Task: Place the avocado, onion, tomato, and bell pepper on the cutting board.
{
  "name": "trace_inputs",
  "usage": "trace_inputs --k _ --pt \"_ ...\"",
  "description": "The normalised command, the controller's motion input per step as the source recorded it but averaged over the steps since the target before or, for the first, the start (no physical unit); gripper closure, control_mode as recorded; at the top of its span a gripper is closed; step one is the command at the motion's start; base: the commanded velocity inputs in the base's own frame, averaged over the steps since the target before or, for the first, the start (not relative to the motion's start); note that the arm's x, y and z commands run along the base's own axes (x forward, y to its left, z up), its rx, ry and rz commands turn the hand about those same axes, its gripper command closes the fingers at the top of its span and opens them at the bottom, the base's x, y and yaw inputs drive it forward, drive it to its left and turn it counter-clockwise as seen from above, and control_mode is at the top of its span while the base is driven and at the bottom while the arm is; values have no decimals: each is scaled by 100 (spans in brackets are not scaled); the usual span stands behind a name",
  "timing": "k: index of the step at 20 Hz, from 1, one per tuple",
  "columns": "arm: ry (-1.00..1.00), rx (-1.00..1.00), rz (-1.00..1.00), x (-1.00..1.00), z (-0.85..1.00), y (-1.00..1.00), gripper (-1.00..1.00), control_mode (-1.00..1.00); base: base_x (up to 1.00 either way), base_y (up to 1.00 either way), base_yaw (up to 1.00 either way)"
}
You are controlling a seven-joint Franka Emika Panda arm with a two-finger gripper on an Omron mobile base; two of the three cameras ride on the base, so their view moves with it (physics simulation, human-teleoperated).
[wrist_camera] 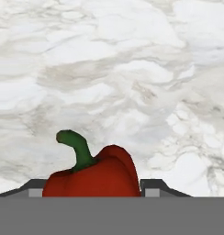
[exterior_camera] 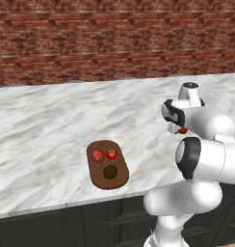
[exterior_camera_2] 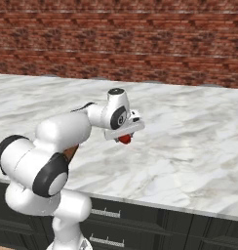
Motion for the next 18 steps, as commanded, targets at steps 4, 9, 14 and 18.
trace_inputs --k 4,9,14,18 --pt "18 0 12 -26 62 65 100 -100 0 0 0" --pt "10 0 16 -43 32 64 100 -100 0 0 0" --pt "0 0 14 -49 4 66 100 -100 0 0 0" --pt "0 0 13 -49 -3 66 100 -100 0 0 0"
